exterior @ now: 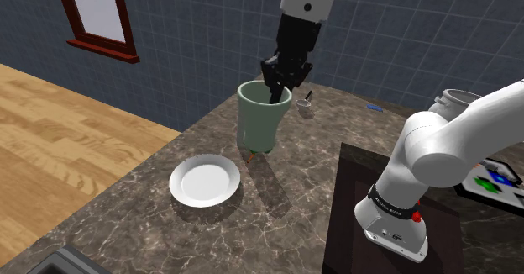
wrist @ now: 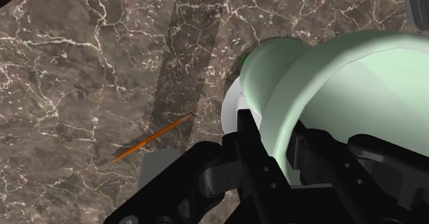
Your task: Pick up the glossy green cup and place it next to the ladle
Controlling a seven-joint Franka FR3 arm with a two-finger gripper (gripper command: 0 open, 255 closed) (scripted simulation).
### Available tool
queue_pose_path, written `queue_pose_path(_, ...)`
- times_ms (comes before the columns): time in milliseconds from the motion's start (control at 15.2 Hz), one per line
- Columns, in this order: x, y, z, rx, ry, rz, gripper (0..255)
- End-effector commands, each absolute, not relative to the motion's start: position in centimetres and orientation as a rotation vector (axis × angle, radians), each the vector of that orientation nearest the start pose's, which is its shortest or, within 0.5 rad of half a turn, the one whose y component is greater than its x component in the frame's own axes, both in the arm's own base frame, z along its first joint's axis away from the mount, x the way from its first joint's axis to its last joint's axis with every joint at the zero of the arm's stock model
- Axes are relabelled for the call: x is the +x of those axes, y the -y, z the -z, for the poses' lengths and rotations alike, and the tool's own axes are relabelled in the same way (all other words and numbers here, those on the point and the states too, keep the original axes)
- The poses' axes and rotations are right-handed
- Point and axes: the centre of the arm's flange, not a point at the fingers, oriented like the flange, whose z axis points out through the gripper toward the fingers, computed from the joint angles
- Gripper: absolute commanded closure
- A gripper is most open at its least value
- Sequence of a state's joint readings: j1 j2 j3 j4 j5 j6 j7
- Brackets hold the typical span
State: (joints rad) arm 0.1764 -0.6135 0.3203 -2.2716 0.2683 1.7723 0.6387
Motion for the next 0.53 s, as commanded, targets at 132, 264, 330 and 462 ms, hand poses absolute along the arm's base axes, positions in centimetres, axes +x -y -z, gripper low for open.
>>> queue_pose_path(132, 33.8, -18.6, -57.1, -3.002, -0.348, 0.056, 255)
queue_pose_path(264, 35.2, -16.4, -56.7, -3.002, -0.348, 0.056, 255)
queue_pose_path(330, 35.9, -15.3, -56.5, -3.002, -0.348, 0.056, 255)
queue_pose_path(462, 37.3, -13.1, -56.1, -3.002, -0.348, 0.056, 255)
